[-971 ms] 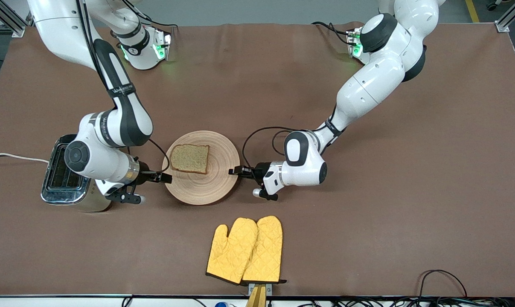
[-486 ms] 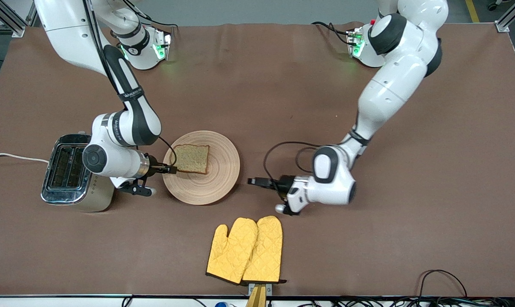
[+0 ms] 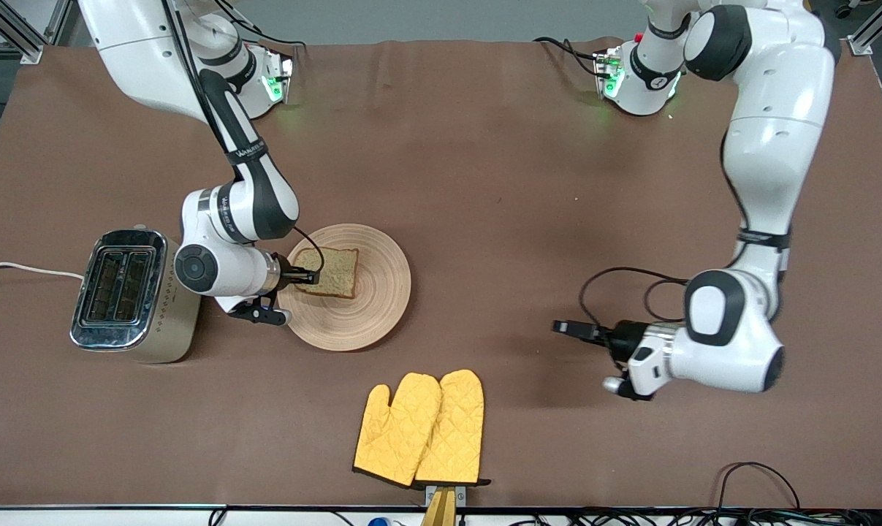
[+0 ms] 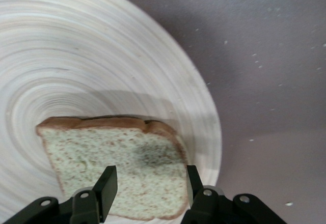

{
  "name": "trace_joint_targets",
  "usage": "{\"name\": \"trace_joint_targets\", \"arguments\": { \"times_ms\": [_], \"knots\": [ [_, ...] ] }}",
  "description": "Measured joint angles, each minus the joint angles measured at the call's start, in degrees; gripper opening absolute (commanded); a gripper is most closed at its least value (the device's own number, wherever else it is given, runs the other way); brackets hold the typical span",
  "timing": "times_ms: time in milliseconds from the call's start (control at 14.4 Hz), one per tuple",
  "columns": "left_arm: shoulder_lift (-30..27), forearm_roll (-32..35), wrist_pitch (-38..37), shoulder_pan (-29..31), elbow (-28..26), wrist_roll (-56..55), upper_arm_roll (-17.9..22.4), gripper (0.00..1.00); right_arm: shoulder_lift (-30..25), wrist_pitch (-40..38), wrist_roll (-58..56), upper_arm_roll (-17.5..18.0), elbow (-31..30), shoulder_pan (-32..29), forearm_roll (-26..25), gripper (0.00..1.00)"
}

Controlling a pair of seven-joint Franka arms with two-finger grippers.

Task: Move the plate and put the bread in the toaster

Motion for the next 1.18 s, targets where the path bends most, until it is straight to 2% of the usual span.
{"name": "trace_joint_targets", "arguments": {
  "times_ms": [139, 347, 486, 694, 902, 1179],
  "knots": [
    [-3.4, 9.2, -0.4, -0.1, 0.3, 0.0, 0.9, 1.0, 0.0, -0.1, 0.0, 0.0, 0.0, 0.1, -3.4, 0.61],
    [-10.1, 24.0, -2.5, -1.8, 0.8, -0.1, 1.0, 1.0, 0.0, -0.3, 0.0, 0.0, -0.1, 0.2, -4.2, 0.6],
    [-15.4, 29.4, -5.1, -3.3, 1.2, -1.6, 1.2, 1.0, 0.0, -0.5, 0.0, 0.1, -0.3, 0.2, -4.3, 0.59],
    [-23.9, 30.7, -7.2, -3.6, 1.6, -4.4, 1.7, 1.0, 0.0, 0.1, 0.0, 0.1, -1.5, 0.2, -4.3, 0.57],
    [-31.7, 31.0, -9.8, -3.3, 1.5, -6.2, 2.3, 1.0, 0.0, 0.5, 0.0, 0.1, -1.8, 0.4, -4.4, 0.51],
    [-39.0, 32.5, -14.4, -2.4, -3.0, -10.5, 2.3, 1.0, 0.0, 1.2, 0.0, 0.1, -1.8, 1.0, -4.4, 0.43]
  ]
}}
